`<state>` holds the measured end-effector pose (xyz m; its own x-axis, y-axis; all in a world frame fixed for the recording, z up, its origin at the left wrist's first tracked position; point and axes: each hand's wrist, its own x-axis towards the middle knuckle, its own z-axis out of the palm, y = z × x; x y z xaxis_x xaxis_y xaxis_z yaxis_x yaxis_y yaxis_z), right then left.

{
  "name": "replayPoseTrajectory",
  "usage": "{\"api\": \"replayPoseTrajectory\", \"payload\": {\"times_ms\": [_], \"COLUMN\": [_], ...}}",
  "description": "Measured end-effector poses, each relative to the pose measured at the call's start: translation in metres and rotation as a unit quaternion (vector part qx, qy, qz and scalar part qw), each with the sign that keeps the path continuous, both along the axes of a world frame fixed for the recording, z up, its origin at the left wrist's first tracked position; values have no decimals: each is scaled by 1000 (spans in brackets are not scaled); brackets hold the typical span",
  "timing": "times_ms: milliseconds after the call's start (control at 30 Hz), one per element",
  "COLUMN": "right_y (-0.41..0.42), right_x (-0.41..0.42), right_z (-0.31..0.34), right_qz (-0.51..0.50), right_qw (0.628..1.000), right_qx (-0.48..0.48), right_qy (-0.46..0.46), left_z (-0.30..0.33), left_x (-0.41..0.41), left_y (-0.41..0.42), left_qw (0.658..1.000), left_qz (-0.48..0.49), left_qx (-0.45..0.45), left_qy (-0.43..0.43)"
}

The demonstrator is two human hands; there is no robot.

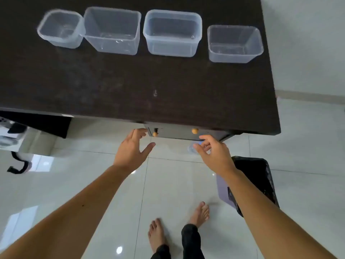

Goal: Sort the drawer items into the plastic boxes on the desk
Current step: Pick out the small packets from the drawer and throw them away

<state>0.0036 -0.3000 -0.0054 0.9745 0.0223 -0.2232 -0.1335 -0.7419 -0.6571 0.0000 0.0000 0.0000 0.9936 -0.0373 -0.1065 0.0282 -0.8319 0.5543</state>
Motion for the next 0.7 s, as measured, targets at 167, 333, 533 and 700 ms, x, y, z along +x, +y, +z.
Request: {"api": "replayPoseTrajectory", "payload": {"times_ms": [167,333,533,700], "right_y": [19,26,24,23], "right_x": [17,29,32,31], "right_z": [-27,-41,-49,-51], "right_qz": [-54,-95,-93,-98], "right_qw": [995,986,982,979], "right_qx": [69,112,96,100], "right_qy": [-48,-80,-134,-148], "left_z": [-31,-50,-58,-66], "left_x": [22,41,53,52], "left_y": [3,0,-13,-14], "left_qw": [999,990,961,959], "left_qz": [37,107,202,199], "left_qx": [-25,-80,-186,-198], "left_qy": [-24,-46,-36,-43]}}
